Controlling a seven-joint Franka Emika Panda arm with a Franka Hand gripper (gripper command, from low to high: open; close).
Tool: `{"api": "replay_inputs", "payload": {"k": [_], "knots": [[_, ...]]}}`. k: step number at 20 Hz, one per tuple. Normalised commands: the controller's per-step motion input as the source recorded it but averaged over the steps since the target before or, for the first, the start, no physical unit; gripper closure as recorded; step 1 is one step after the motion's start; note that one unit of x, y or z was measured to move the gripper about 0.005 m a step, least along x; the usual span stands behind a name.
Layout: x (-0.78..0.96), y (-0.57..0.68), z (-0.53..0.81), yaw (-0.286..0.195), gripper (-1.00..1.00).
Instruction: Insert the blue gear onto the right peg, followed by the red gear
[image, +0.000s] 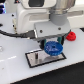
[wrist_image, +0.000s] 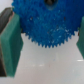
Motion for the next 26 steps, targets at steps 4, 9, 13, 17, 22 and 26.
{"api": "replay_inputs", "payload": {"k": [4,9,13,17,22,26], "knots": [[0.34,0.04,0.21,0.0,1.0],[-0.12,0.06,0.04,0.0,1.0],[-0.19,0.04,0.02,0.0,1.0],[0.19,-0.09,0.01,0.0,1.0],[0.33,-0.07,0.02,0.0,1.0],[0.24,-0.11,0.07,0.0,1.0]]}}
